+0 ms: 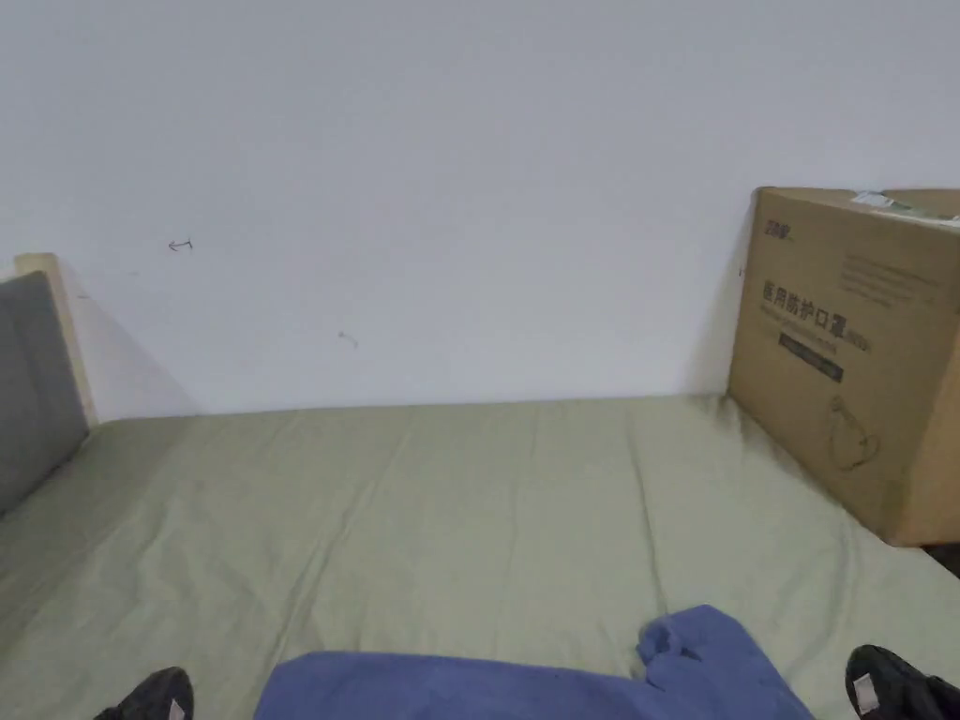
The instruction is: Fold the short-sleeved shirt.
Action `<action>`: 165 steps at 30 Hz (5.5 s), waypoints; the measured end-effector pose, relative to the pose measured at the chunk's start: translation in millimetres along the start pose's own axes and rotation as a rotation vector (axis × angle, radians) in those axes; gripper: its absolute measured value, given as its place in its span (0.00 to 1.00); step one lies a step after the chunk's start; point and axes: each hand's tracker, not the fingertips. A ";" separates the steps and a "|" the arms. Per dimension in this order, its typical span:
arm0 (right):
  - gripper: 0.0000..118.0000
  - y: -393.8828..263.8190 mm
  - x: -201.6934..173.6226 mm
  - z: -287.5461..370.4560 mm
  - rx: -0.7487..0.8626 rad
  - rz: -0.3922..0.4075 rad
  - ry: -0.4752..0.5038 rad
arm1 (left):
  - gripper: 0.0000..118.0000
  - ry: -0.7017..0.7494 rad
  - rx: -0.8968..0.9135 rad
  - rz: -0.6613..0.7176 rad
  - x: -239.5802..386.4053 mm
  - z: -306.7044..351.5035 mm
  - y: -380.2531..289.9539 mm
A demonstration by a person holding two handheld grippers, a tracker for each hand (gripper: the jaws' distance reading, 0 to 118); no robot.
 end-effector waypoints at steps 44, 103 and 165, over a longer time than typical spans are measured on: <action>0.00 -43.2 90.8 -197.1 -0.410 -0.176 0.092 | 0.03 -0.100 -0.857 -0.258 -112.4 -375.2 -140.6; 0.02 181.2 28.6 -528.2 -0.216 0.101 -0.206 | 0.03 0.232 -0.366 -0.293 -111.8 -522.8 122.5; 0.00 -31.7 -5.6 34.6 -0.059 -0.181 0.058 | 0.00 -0.032 -0.059 -0.033 -30.9 68.8 -21.8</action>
